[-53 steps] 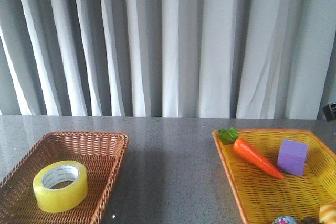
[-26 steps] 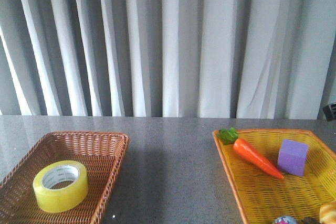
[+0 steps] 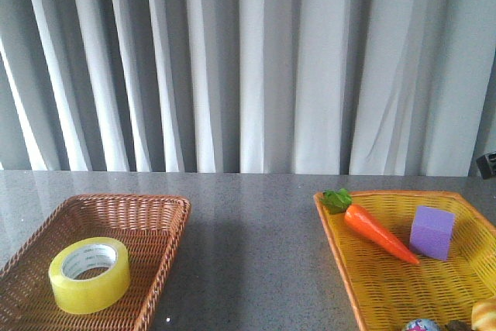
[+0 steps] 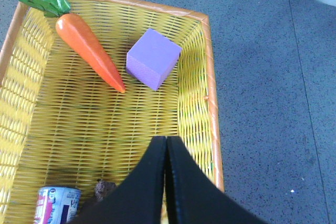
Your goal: Transfer tape with both arms
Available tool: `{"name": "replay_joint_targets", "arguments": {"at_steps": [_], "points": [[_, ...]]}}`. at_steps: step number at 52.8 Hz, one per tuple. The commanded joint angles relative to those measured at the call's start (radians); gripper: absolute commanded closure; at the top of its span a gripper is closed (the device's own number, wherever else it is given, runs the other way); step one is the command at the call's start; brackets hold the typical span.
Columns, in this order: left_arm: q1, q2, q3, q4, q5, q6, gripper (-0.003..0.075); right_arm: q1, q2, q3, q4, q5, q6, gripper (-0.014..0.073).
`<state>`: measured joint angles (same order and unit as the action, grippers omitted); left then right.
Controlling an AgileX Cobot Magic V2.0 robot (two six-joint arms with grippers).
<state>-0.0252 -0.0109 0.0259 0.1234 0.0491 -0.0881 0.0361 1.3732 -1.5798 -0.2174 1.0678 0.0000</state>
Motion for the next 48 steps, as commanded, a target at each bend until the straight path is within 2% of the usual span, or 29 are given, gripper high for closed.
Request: {"name": "replay_joint_targets", "arguments": {"at_steps": [1,24,35,48], "points": [[0.006,-0.018,-0.022,-0.004,-0.049,0.003,0.0727,-0.005,-0.033,-0.025,-0.024,-0.053,0.000,0.0603],[0.010,-0.018,-0.022,-0.005,-0.049,-0.003,0.0726,-0.005,-0.033,-0.025,-0.024,-0.053,0.000,0.0603],[0.134,-0.018,-0.022,-0.005,-0.049,-0.003,0.0726,-0.005,-0.033,-0.025,-0.024,-0.053,0.000,0.0603],[0.097,-0.018,-0.022,-0.005,-0.049,-0.003,0.0726,-0.005,-0.033,-0.025,-0.024,-0.052,0.000,0.0603]]}}
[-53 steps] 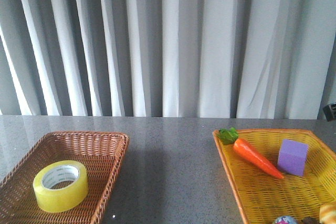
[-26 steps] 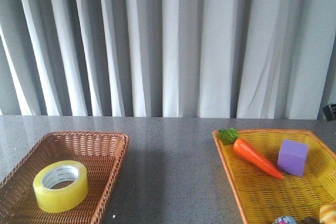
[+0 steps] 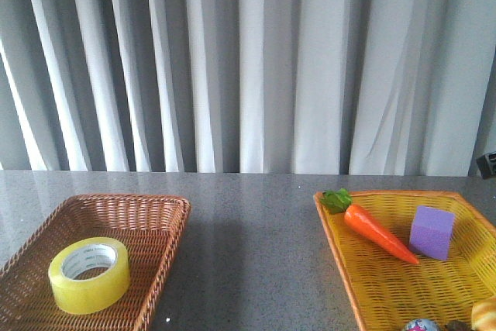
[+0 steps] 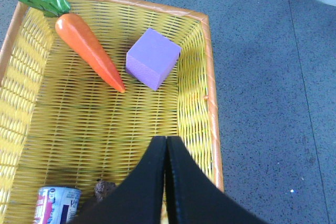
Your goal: Transfer tape with both arms
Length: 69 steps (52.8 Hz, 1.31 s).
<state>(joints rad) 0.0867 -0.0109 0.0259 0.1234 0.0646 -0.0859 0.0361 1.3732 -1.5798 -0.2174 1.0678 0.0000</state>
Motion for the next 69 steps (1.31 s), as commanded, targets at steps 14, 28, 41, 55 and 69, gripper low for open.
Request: {"name": "replay_joint_targets", "arguments": {"at_steps": [14,28,41,55,69], "points": [[-0.018,-0.018,-0.023,-0.004,-0.065,-0.005,0.0726,-0.005,-0.033,-0.025,-0.024,-0.052,0.000,0.0603],[-0.018,-0.018,-0.023,-0.004,-0.065,-0.005,0.0726,-0.005,-0.033,-0.025,-0.027,-0.052,0.000,0.0603],[-0.018,-0.018,-0.023,-0.004,-0.065,-0.005,0.0726,-0.005,-0.152,0.065,0.089,-0.101,0.000,0.0603],[-0.018,-0.018,-0.023,-0.004,-0.065,-0.005,0.0726,-0.005,-0.483,0.551,0.179,-0.412,-0.049,0.0603],[-0.018,-0.018,-0.023,-0.004,-0.065,-0.005,0.0726,-0.005,-0.882,1.102,0.185,-0.734,-0.053,0.0603]]}}
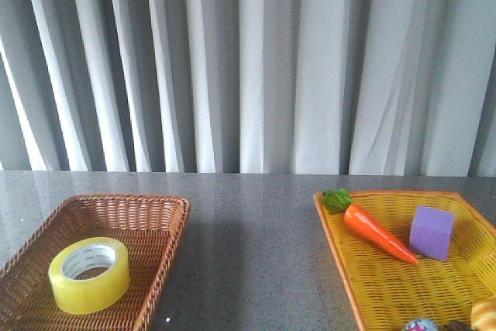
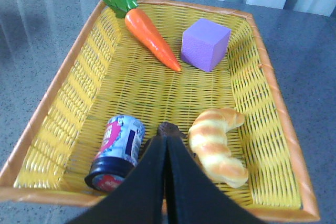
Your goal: Transfer tape with both arms
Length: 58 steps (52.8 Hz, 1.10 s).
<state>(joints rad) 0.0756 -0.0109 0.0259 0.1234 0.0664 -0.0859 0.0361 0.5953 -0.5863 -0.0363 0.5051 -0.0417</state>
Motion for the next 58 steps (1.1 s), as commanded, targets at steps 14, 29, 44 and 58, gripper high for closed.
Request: {"name": "replay_joint_targets", "arguments": {"at_steps": [14,29,44,58], "points": [[-0.006,-0.018,-0.023,-0.004,-0.066,-0.005,0.0726,-0.005,-0.369,0.485,0.029,-0.381,-0.012,0.0603],[-0.006,-0.018,-0.023,-0.004,-0.066,-0.005,0.0726,-0.005,-0.556,0.620,0.095,-0.396,-0.017,0.0603],[-0.006,-0.017,-0.023,-0.004,-0.066,-0.005,0.0726,-0.005,-0.622,0.620,0.072,-0.368,-0.019,0.0603],[-0.006,-0.017,-0.023,-0.004,-0.066,-0.005,0.0726,-0.005,-0.622,0.620,0.073,-0.368,-0.019,0.0603]]}}
